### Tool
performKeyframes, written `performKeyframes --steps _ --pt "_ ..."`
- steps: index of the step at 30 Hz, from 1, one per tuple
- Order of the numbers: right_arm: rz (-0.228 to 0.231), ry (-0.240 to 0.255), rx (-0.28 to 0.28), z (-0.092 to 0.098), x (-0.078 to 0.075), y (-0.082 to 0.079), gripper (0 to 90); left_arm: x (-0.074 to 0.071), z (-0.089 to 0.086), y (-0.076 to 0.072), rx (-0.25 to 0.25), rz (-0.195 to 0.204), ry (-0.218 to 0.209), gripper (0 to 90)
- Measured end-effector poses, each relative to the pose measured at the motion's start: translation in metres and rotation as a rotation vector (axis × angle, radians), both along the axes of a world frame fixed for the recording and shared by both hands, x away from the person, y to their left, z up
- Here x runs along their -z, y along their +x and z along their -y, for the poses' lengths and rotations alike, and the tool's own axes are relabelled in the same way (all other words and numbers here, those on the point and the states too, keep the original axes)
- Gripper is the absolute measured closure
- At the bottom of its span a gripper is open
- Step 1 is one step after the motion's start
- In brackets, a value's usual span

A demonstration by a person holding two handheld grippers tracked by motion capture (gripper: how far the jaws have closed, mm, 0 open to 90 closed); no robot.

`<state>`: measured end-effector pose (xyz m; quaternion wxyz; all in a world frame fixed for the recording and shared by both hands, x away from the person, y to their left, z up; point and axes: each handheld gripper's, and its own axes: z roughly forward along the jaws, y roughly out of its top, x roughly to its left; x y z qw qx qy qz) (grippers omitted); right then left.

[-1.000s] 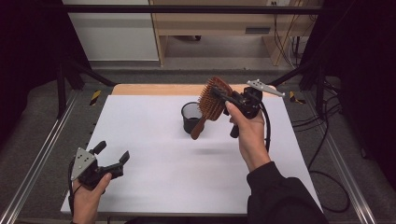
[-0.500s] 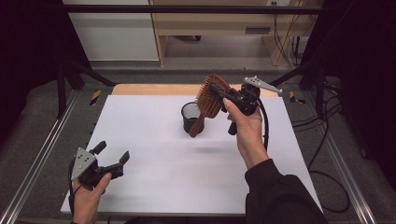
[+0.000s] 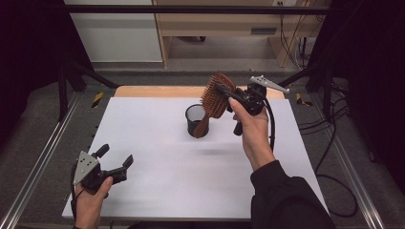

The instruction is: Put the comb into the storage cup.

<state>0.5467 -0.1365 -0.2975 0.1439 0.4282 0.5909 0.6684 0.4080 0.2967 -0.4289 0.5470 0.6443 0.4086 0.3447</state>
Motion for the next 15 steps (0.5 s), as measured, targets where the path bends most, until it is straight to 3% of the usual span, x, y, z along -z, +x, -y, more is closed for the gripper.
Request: performKeyframes --steps 15 --pt "0.003 0.003 0.008 -0.0036 -0.0073 0.0068 51.7 0.0005 -0.0002 0.0000 0.000 0.005 -0.004 4.7"
